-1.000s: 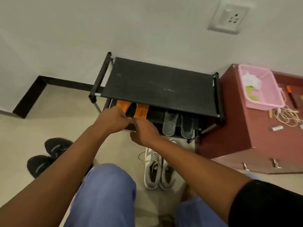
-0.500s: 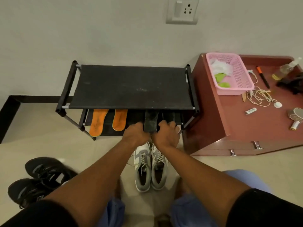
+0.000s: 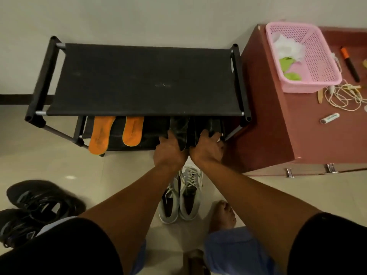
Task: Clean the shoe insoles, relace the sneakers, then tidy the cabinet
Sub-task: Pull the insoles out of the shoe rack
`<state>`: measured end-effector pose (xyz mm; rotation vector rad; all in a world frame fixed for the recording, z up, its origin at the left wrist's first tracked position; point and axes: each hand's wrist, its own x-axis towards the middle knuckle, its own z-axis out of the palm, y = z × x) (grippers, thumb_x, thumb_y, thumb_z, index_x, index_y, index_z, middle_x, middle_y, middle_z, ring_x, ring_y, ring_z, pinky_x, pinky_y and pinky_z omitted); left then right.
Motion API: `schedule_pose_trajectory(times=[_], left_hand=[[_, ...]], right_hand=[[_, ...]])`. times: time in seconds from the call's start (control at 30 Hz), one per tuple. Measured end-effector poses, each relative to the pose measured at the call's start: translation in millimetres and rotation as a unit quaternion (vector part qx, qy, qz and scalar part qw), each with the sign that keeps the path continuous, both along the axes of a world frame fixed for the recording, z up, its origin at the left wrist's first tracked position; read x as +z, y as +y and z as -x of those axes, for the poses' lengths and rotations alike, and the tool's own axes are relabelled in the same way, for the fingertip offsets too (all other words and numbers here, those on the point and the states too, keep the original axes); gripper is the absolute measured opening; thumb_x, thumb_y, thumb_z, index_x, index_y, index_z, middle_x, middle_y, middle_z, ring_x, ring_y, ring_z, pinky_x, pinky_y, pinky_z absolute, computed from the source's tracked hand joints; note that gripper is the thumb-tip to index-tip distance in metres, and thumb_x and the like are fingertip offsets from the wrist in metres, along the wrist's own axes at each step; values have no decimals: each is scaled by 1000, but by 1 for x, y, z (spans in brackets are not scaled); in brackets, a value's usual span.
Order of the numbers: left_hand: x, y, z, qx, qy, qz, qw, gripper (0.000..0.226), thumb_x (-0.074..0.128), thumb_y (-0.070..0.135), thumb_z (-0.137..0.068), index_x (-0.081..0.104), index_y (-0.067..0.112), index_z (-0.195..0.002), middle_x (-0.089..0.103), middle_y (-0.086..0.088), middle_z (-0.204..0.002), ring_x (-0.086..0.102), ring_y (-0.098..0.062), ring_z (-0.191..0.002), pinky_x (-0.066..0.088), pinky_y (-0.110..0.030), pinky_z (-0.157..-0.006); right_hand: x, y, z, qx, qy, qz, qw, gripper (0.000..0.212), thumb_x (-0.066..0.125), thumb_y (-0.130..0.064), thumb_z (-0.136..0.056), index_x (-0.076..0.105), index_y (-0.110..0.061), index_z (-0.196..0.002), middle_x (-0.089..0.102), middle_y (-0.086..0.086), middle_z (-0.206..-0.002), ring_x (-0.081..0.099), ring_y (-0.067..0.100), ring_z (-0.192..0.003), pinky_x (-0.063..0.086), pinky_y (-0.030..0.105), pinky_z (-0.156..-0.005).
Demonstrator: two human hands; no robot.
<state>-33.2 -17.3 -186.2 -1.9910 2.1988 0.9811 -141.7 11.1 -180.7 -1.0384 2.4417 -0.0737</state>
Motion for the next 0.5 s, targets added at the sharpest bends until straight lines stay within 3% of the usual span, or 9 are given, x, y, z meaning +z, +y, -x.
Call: schedule_pose_trajectory(times=[0.13,0.3,0.5], left_hand=[[-14,-3,8,14,-22,19,999,93,77,54,-83,26,16,-152,47,-22,-135,61,-42,-114,58,-48,-85],[-26,-15,14,47,-11,14,999,84,80,53,-80,36,15,-141,55,-18,-125,63,-38,-111,58,-49,-87],[-32,-18,18,53,6,33,998,71,81,46,-80,43,18,-134,63,-14,-114,68,-35,-101,61,-50,-83]], right_hand=[[-14,-9,6,9,6,-11,1000,78,76,-43,-85,37,-19,-147,28,22,-152,41,45,-133,43,48,-105],[-31,-26,16,3,17,-46,999,89,80,-42,-82,30,-20,-152,31,24,-149,43,43,-131,48,50,-101],[-32,-34,21,-18,5,-51,999,87,83,-44,-79,36,-21,-149,34,22,-148,44,41,-131,49,50,-100]])
